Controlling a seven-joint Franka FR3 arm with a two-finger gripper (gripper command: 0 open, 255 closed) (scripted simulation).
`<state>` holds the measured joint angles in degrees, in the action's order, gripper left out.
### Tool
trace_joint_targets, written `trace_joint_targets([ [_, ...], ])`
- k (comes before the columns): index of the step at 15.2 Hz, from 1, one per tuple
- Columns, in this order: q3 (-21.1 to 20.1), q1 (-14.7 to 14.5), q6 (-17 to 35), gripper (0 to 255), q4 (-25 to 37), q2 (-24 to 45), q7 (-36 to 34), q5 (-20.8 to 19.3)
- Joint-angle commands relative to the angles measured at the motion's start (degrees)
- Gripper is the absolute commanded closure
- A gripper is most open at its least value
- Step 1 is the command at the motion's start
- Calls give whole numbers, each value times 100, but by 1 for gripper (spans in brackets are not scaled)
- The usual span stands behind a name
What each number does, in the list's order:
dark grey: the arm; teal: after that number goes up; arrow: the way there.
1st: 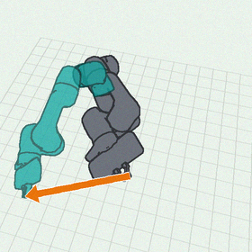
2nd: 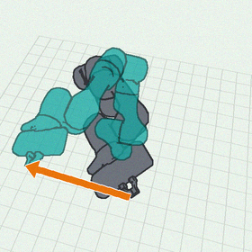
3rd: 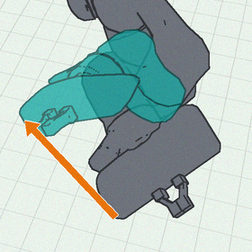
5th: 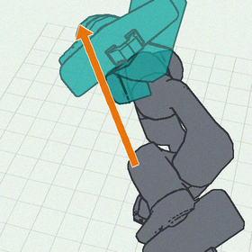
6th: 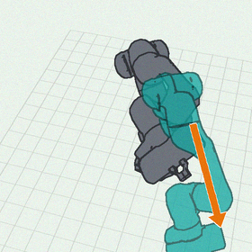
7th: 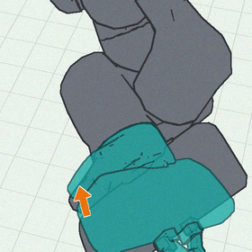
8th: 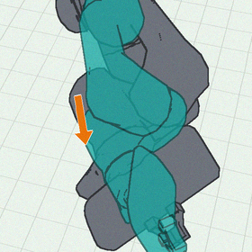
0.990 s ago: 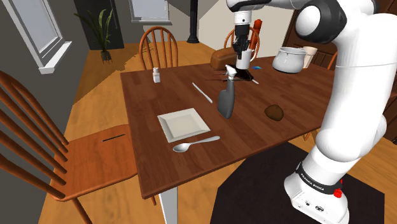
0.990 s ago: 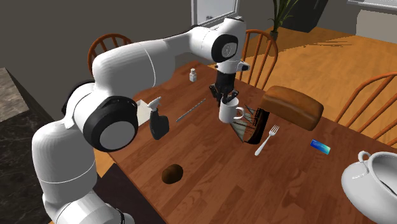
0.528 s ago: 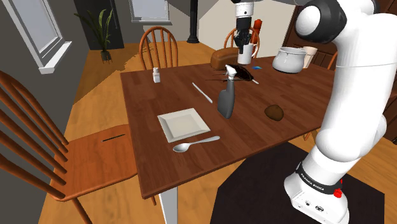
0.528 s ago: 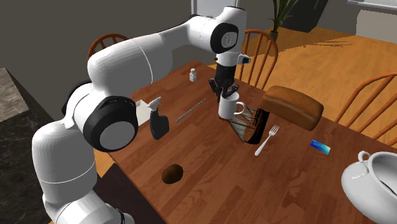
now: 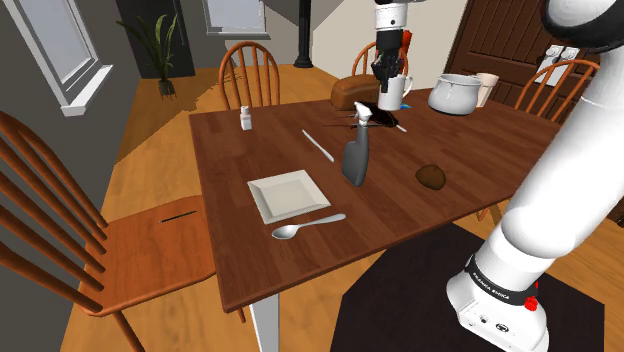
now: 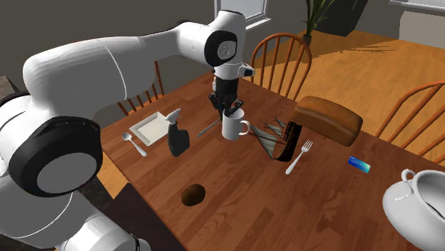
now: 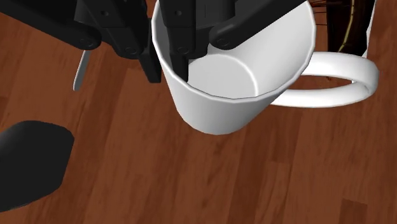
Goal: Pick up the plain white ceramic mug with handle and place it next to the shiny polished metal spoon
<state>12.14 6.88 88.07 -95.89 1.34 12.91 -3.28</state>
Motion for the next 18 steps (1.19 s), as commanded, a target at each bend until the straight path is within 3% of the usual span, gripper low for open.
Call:
trace_joint_targets([
  [1, -85, -94, 58, 255, -511, -450, -196, -62],
  [9, -549, -367, 87, 255, -2158, -2038, -986, -88],
  [18, -1218, -667, -217, 255, -3457, -3611, -1872, 285],
])
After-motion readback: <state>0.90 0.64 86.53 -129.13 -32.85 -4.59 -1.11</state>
